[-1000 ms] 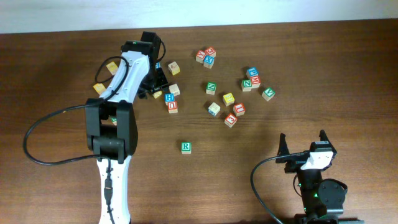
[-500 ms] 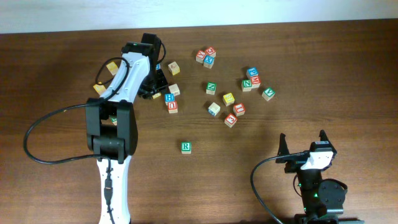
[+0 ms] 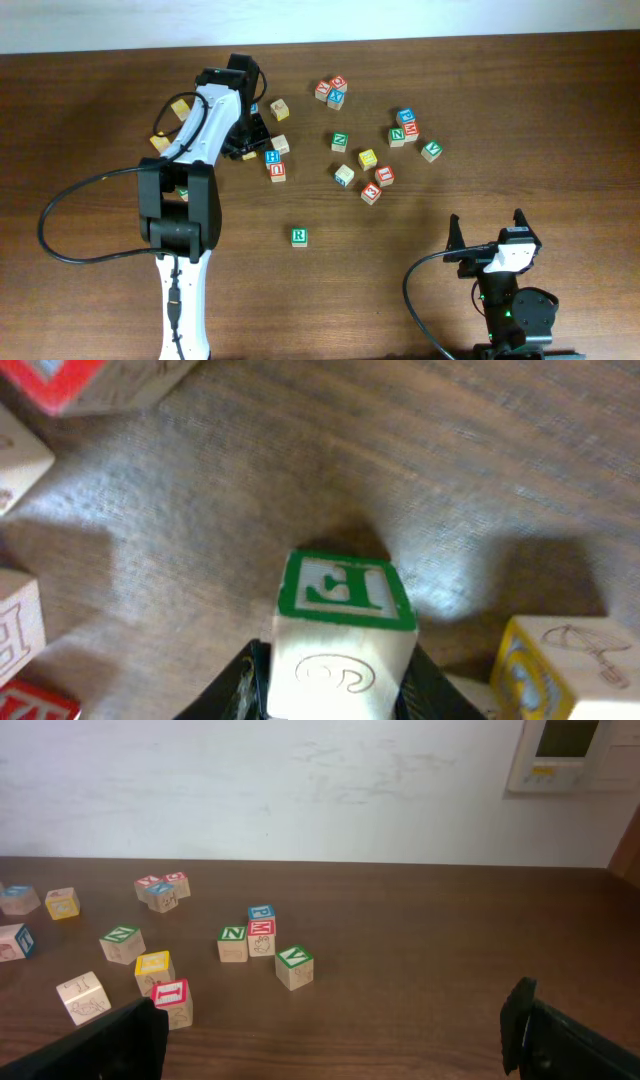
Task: Spell out RSS
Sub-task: 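Lower the left gripper and grasp a green-lettered S block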
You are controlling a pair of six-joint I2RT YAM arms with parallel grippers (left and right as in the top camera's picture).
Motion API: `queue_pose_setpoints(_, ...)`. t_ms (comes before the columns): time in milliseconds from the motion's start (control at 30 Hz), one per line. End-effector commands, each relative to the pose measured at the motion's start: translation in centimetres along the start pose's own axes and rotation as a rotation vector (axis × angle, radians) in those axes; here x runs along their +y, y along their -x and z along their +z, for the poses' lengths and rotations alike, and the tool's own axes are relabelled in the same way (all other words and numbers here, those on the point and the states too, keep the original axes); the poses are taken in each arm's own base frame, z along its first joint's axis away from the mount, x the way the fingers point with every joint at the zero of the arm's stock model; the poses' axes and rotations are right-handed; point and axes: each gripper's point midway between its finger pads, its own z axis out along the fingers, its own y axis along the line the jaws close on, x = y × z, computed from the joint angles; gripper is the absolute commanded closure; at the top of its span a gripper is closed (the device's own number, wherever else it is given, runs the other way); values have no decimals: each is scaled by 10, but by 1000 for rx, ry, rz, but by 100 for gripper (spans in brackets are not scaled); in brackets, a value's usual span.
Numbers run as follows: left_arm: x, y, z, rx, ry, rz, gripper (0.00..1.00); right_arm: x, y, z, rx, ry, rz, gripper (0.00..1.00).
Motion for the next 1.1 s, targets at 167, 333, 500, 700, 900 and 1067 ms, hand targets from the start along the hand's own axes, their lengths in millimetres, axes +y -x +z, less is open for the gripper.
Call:
queue_pose_setpoints(167, -1, 6, -36, -55, -21, 16, 71, -1, -3, 0, 4, -6, -3, 2)
queue_pose_setpoints(333, 0, 4, -41, -54, -20, 31, 71, -1, -3, 0, 4, -6, -3, 2)
queue_pose_setpoints(500, 11, -12, -51, -4, 11, 34, 71, -1, -3, 0, 4, -6, -3, 2)
queue_pose_setpoints(700, 15, -17, -65, -3, 16, 41, 59, -1, -3, 0, 4, -6, -3, 2)
queue_pose_setpoints(900, 15, -18, -43, -2, 16, 41, 32, -1, -3, 0, 4, -6, -3, 2)
queue_pose_setpoints(1067, 17, -22, -19, 6, 20, 125, 33, -1, -3, 0, 4, -6, -3, 2)
